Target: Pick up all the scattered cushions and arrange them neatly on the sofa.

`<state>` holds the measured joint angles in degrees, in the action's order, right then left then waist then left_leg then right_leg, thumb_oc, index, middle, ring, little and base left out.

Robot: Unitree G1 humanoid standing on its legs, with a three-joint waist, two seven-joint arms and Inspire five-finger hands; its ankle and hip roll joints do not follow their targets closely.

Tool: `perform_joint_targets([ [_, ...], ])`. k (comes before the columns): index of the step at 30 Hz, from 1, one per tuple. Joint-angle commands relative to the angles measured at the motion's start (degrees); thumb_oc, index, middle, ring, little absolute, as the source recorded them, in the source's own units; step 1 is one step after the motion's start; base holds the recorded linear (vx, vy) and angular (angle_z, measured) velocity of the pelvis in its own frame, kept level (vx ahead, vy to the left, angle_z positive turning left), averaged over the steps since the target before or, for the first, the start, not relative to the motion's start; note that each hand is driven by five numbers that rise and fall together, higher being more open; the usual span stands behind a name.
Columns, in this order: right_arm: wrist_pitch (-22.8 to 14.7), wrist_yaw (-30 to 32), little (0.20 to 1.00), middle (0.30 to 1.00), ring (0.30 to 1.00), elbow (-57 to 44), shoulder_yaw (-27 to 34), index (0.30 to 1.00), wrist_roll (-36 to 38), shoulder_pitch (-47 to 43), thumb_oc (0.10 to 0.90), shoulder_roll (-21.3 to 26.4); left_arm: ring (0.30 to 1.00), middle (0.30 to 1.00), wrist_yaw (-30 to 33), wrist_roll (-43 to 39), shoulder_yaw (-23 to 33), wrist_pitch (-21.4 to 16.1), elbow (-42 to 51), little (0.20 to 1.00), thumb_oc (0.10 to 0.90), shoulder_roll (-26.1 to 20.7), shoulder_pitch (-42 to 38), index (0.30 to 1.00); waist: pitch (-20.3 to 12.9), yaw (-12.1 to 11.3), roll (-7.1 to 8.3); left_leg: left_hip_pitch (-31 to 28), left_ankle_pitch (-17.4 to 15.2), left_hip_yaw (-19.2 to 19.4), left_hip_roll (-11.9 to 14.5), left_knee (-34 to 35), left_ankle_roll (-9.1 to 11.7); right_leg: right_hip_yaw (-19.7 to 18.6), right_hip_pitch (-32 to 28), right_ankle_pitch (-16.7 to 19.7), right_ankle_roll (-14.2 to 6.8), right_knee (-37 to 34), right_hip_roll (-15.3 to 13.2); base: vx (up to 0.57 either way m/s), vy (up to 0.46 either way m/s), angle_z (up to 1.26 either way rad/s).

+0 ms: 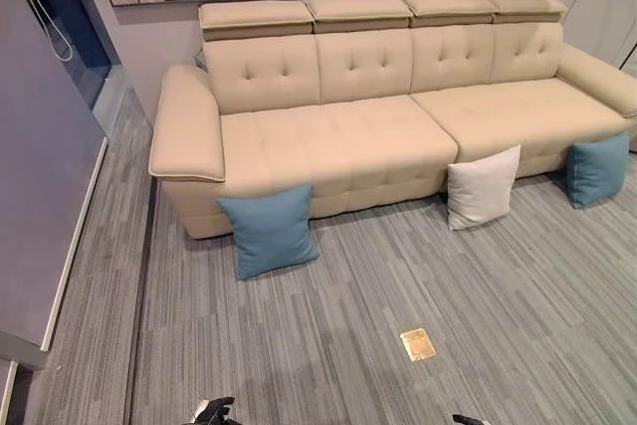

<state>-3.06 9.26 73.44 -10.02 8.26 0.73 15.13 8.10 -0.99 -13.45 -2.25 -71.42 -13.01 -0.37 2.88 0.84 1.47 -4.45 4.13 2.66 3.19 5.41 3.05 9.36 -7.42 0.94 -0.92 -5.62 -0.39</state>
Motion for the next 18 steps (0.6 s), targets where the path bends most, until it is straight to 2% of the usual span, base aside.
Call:
perform_joint_targets([
  [1,-1.31,2.42,0.900,0.900,0.900,1.00,0.49,0.900,0.16,-2.00,0.800,2.03,0.900,0.900,1.37,-0.01,-0.53,-1.65,-1.60,0.900,0.800,-0.38,-4.01,0.900,1.97,-0.75,-0.11,-2.38,-5.62,8.24,-0.91,-0.41,-0.28,5.36,0.05,-3.43,-5.71,0.86,-2.95,0.00,-0.023,0.07],
  [13,-1.29,2.81,0.900,0.900,0.900,1.09,-0.89,0.900,-1.73,-2.40,0.800,2.22,0.900,0.900,1.74,0.05,-0.74,-1.30,-2.16,0.900,0.800,-0.40,-4.00,0.900,1.97,-0.94,-0.28,-2.25,-4.85,6.74,-0.46,-0.57,0.26,5.41,-0.32,-4.20,-4.90,1.15,-2.24,-0.02,-0.031,0.07],
  [17,-1.42,3.03,0.900,0.900,0.900,1.01,-1.32,0.900,-2.00,-2.91,0.800,2.49,0.900,0.900,1.59,0.24,-1.41,-1.34,-2.23,0.900,0.800,-0.23,-4.35,0.900,2.75,-1.31,-0.15,-0.21,-4.56,5.03,-0.58,-2.33,0.40,5.82,0.11,-4.61,-4.18,1.48,-2.00,-0.05,-0.027,0.12],
  [18,-1.67,3.13,0.900,0.900,0.900,0.72,-1.41,0.900,-1.98,-3.16,0.800,2.66,0.900,0.900,1.49,0.59,-1.84,-1.26,-2.82,0.900,0.800,0.01,-4.31,0.900,3.26,-1.65,0.08,1.36,-4.55,3.99,-0.67,-3.80,0.54,6.89,0.38,-4.73,-3.77,1.72,-2.10,-0.06,-0.017,0.42],
])
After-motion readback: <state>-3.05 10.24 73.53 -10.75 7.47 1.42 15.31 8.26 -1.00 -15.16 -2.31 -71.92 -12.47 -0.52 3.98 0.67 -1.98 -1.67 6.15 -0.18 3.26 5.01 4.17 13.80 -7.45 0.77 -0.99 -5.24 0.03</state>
